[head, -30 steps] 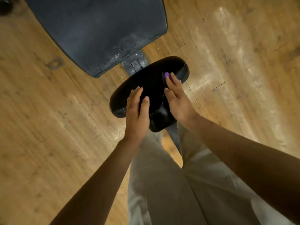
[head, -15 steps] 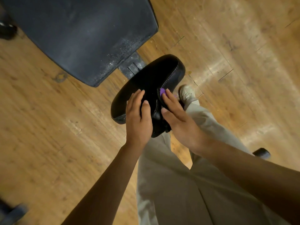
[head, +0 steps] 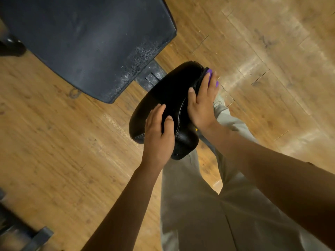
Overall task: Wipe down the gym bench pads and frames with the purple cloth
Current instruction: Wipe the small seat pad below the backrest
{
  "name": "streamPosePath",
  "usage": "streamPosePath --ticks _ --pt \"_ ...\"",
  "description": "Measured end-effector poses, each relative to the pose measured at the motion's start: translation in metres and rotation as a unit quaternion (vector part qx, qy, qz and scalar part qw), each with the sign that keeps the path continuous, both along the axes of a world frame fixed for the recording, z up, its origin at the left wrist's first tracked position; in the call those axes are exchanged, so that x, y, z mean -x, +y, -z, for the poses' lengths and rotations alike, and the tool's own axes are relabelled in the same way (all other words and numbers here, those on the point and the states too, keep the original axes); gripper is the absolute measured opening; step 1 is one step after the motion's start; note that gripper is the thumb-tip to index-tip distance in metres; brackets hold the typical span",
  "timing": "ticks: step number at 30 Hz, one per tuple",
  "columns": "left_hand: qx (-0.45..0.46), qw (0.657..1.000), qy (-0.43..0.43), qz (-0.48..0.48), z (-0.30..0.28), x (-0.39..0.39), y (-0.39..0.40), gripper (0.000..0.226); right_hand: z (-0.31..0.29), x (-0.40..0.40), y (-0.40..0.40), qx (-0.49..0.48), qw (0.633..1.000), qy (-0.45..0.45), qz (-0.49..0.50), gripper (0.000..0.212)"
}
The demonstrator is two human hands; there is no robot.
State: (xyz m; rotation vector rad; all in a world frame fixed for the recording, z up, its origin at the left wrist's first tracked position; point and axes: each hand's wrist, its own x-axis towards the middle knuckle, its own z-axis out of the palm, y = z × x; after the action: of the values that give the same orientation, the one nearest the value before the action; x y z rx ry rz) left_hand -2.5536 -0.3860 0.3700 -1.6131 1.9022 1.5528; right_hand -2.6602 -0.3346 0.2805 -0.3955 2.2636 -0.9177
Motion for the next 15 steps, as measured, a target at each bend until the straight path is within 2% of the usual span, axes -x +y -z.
streamPosePath --ticks 4,6,8,11,13,15 --pt "-0.011 0.999 -0.018 -0.026 -0.003 0.007 -0.001 0.043 -0.017 -0.011 0.022 0.074 0.992 -0.07 -0.075 0.06" --pt "-0.017 0.999 -0.029 -0.04 -0.004 0.012 -0.002 0.043 -0.007 -0.003 0.022 0.069 0.992 -0.024 -0.105 0.06" --pt "-0.018 0.998 -0.044 -0.046 -0.003 0.017 -0.002 0.043 0.008 0.008 0.01 0.025 0.989 0.067 -0.127 0.06" --pt "0.01 0.996 -0.069 -0.063 0.001 0.024 0.001 0.041 0.022 0.041 -0.017 -0.059 0.985 0.128 -0.1 0.057" --pt "0.046 0.993 -0.079 -0.078 0.004 0.027 0.004 0.038 0.029 0.071 -0.032 -0.072 0.989 0.077 -0.107 0.05" --pt "0.068 0.99 -0.088 -0.086 0.004 0.029 0.006 0.036 0.038 0.103 -0.049 -0.103 0.985 -0.054 -0.129 0.042"
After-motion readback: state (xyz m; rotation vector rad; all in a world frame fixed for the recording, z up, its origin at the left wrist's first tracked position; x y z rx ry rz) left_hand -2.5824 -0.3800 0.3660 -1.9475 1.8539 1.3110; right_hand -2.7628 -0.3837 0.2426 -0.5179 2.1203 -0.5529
